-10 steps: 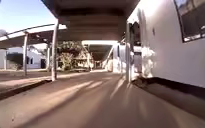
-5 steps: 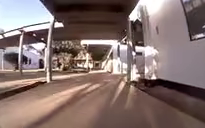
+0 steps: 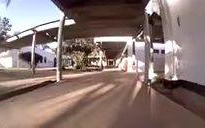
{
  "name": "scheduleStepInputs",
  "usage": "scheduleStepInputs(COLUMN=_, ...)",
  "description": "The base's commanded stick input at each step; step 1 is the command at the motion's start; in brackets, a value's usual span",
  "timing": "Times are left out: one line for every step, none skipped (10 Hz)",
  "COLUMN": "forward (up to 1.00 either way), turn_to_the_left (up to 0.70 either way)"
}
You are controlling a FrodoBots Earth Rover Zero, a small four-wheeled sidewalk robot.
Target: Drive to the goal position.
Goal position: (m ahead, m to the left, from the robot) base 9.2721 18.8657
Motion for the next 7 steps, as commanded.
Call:
scheduleStepInputs(forward=0.7, turn_to_the_left=0.0)
scheduleStepInputs(forward=0.7, turn_to_the_left=0.0)
scheduleStepInputs(forward=0.7, turn_to_the_left=0.0)
scheduleStepInputs(forward=0.7, turn_to_the_left=0.0)
scheduleStepInputs(forward=0.7, turn_to_the_left=0.0)
scheduleStepInputs(forward=0.7, turn_to_the_left=0.0)
scheduleStepInputs(forward=0.7, turn_to_the_left=0.0)
